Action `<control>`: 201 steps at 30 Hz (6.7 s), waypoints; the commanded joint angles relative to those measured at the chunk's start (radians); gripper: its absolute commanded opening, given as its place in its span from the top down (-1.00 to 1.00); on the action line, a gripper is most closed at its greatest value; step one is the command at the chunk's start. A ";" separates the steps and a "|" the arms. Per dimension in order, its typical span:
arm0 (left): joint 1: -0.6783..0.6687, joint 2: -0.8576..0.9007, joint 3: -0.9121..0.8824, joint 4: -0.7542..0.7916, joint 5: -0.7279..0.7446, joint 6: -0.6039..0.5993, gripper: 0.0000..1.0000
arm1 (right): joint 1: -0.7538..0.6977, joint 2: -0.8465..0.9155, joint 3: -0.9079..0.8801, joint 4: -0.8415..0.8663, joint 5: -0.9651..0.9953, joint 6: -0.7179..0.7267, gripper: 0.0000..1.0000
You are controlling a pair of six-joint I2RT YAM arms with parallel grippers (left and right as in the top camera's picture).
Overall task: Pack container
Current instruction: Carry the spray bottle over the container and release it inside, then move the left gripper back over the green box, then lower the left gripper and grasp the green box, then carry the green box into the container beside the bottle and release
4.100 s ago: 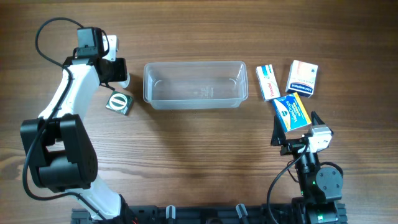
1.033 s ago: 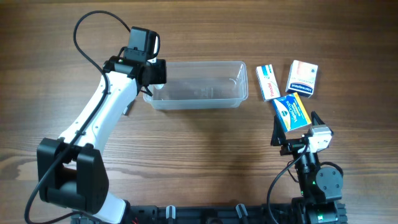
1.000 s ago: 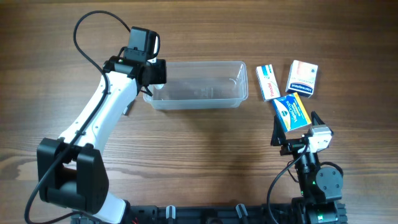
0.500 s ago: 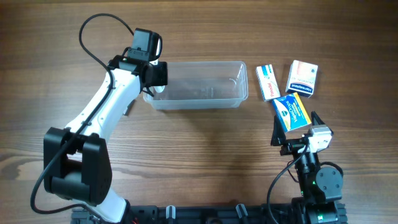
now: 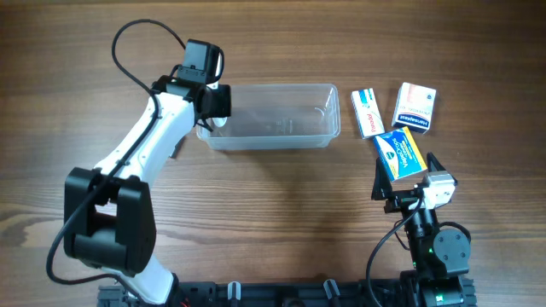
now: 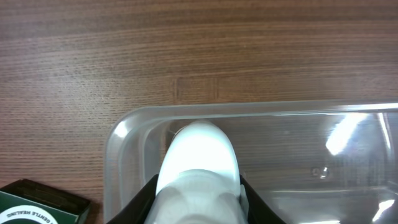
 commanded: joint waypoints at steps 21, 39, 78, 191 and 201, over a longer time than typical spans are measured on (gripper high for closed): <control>-0.002 0.008 0.014 0.003 -0.010 -0.010 0.07 | 0.003 -0.008 -0.001 0.003 -0.013 -0.009 -0.99; -0.002 -0.050 0.014 0.009 -0.011 -0.009 -0.11 | 0.003 -0.008 -0.001 0.003 -0.013 -0.009 -0.99; 0.389 -0.176 0.014 -0.229 -0.005 0.262 -0.84 | 0.003 -0.008 -0.001 0.003 -0.013 -0.009 -1.00; 0.397 -0.178 -0.186 0.074 0.185 0.610 -0.10 | 0.003 -0.008 -0.001 0.003 -0.013 -0.009 -0.99; 0.315 -0.483 -0.186 0.145 0.190 0.330 0.02 | 0.003 -0.008 -0.001 0.003 -0.013 -0.009 -0.99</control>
